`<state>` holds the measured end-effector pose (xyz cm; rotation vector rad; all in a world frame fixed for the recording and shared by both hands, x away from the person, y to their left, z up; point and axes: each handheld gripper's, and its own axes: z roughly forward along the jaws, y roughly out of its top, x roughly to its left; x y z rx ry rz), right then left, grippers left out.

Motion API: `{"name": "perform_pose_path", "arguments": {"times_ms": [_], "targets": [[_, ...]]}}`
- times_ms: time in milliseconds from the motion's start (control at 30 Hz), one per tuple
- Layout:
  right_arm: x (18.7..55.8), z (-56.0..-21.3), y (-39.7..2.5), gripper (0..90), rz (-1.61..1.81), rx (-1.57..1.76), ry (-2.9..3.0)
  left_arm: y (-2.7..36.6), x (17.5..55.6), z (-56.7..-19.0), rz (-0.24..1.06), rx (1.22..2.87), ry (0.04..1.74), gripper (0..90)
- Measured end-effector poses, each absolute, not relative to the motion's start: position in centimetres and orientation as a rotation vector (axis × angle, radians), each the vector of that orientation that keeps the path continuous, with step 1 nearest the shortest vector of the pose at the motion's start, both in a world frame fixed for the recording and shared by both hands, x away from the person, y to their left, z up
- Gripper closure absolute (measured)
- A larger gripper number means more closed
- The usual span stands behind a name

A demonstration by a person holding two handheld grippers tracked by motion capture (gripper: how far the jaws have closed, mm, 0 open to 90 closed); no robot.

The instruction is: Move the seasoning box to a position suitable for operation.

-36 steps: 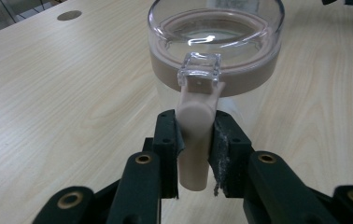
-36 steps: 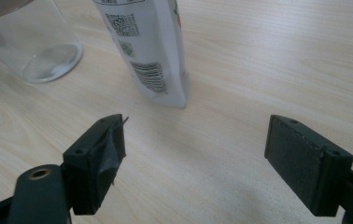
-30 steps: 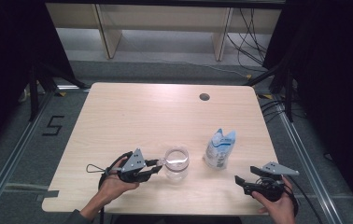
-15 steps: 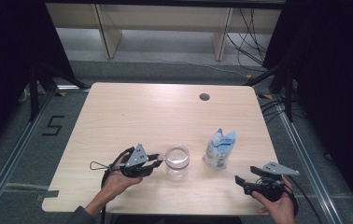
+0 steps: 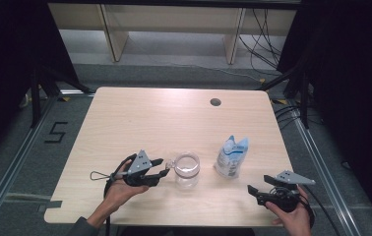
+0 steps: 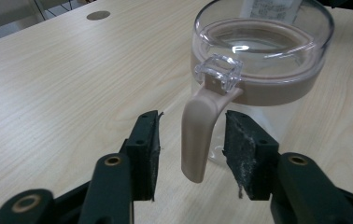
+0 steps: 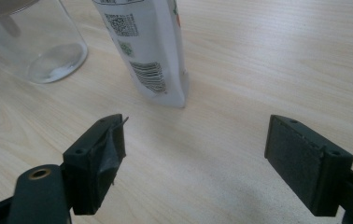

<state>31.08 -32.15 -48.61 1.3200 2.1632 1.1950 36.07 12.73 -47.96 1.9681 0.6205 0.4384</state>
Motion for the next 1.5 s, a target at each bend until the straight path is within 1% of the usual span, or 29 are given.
{"name": "perform_pose_path", "arguments": {"times_ms": [133,200,267,367,467,500,567,833,933,1067,1133,1233,1500], "targets": [[31.0,-48.6,-32.1,21.3,1.197,1.338,2.168,13.3,35.3,-47.5,0.427,1.918,0.650,54.2],[31.0,-48.6,-32.1,21.3,1.196,1.332,2.166,13.4,35.1,-47.3,0.423,1.902,0.656,57.8],[31.1,-48.6,-32.1,21.4,1.187,1.315,2.154,13.4,34.8,-46.9,0.438,1.879,0.664,62.9],[31.0,-48.5,-32.0,22.0,1.206,1.336,2.165,13.4,34.7,-46.1,0.464,1.844,0.678,67.7],[30.6,-48.3,-31.8,23.6,1.215,1.390,2.163,13.2,34.8,-45.7,0.480,1.833,0.690,71.0],[30.9,-48.4,-32.0,23.6,1.204,1.323,2.167,13.2,34.8,-45.6,0.480,1.830,0.693,72.1],[31.0,-48.4,-32.0,23.8,1.212,1.306,2.151,13.0,35.0,-45.5,0.473,1.827,0.691,74.2],[30.7,-48.2,-31.8,25.2,1.212,1.335,2.165,12.4,35.2,-45.3,0.474,1.826,0.700,83.3],[30.7,-48.1,-31.8,28.8,1.234,1.309,2.156,12.1,35.3,-45.2,0.471,1.828,0.691,86.7],[30.4,-47.9,-31.6,33.7,1.270,1.290,2.143,11.8,35.5,-45.2,0.459,1.820,0.698,88.3],[30.4,-47.7,-31.5,37.7,1.267,1.212,2.146,11.8,35.7,-45.2,0.462,1.825,0.702,88.4],[30.3,-47.5,-31.3,40.2,1.302,1.182,2.132,11.7,35.7,-45.1,0.461,1.825,0.707,88.5],[29.7,-47.1,-29.7,42.3,1.363,1.178,2.165,11.4,35.9,-45.0,0.457,1.824,0.697,88.7]]}}
